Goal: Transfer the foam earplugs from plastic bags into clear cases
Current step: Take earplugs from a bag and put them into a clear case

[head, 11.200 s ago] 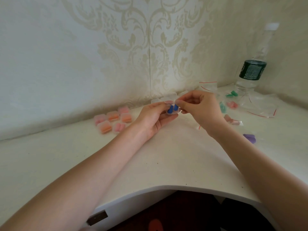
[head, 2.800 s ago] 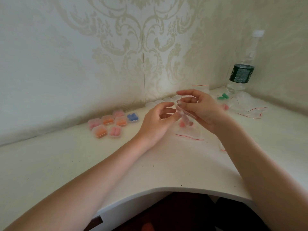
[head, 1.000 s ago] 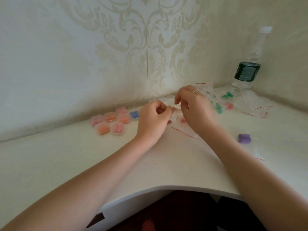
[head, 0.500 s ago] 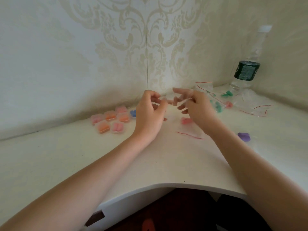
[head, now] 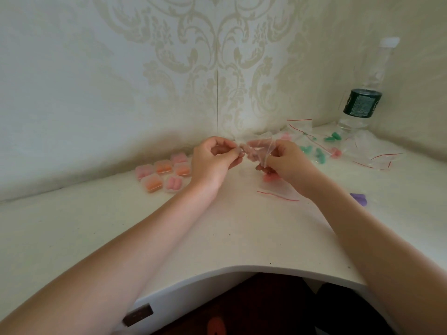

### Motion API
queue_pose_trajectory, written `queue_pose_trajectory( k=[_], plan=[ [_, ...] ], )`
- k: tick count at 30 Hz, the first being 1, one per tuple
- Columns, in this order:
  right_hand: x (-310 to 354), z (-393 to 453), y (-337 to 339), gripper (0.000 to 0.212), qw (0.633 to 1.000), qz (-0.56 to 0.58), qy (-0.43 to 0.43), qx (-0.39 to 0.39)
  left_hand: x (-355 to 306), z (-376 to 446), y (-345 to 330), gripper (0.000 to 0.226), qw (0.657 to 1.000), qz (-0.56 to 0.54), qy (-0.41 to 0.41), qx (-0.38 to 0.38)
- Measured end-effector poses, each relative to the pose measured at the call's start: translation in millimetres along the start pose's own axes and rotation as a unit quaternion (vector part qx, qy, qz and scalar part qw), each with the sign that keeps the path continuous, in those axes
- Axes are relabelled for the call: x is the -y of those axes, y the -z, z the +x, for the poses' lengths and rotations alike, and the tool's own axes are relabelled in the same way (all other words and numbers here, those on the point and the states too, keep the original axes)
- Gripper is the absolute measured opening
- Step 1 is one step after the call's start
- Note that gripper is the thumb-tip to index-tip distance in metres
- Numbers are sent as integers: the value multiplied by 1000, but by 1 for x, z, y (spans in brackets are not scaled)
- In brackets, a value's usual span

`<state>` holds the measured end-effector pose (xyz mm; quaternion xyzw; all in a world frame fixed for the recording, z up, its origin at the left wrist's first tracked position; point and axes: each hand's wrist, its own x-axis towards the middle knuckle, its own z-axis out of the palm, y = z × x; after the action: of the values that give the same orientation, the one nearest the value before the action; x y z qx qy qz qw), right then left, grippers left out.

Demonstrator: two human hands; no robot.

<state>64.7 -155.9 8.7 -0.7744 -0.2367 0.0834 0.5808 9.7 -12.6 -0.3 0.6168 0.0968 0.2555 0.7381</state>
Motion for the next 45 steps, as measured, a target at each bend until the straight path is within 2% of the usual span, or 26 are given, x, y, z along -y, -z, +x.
queue_pose_trajectory(
  k=[3, 7, 10, 15, 18, 20, 24, 27, 29, 31, 35, 36, 38, 41, 43, 45],
  plan=[
    [1, -3, -4, 18, 1000, -9, 7, 16, 0, -1, -1, 23, 1000, 19, -9, 16],
    [2, -3, -7, 5, 1000, 4, 10, -21, 0, -2, -3, 26, 999, 41, -10, 10],
    [3, 0, -5, 9, 998, 34, -10, -51, 2, 1, -2, 27, 998, 58, -6, -33],
    [5, 0, 0, 13, 996, 86, -18, -32, 0, 8, 7, 32, 992, 79, -4, -97],
    [6, 3, 8, 14, 992, 104, -8, -66, -2, 16, 19, 28, 978, 135, -23, -154],
    [5, 3, 14, 18, 991, 105, -5, -81, -4, 21, 28, 27, 968, 185, -57, -162],
    [2, 1, 12, 19, 996, 64, 11, -62, -1, 21, 30, 20, 936, 313, -116, -109],
    [5, 1, 9, 18, 997, 46, 18, -65, 2, 13, 23, 17, 875, 438, -181, -100],
    [6, 1, 8, 16, 997, 30, 22, -67, 3, 11, 19, 42, 842, 451, -290, -63],
    [6, -1, 5, 9, 998, 13, 29, -59, 3, 11, 13, 54, 807, 443, -390, 16],
    [8, -3, 1, 5, 999, 15, 32, -18, 6, 4, 3, 31, 809, 408, -408, 109],
    [9, -4, 1, 6, 999, 25, 27, -6, 5, 2, 4, 25, 826, 385, -397, 113],
    [9, -4, 2, 12, 998, 67, 17, -6, 2, 4, 5, 16, 881, 326, -329, 99],
    [11, -2, 5, 19, 990, 133, 23, -50, -5, 5, 4, 9, 980, 138, -117, 77],
    [11, -1, 3, 17, 991, 110, 46, -65, -7, 3, 2, 9, 994, 22, 36, 100],
    [9, 0, 0, 14, 995, 36, 60, -71, -7, 1, -1, 13, 981, -49, 123, 141]
  ],
)
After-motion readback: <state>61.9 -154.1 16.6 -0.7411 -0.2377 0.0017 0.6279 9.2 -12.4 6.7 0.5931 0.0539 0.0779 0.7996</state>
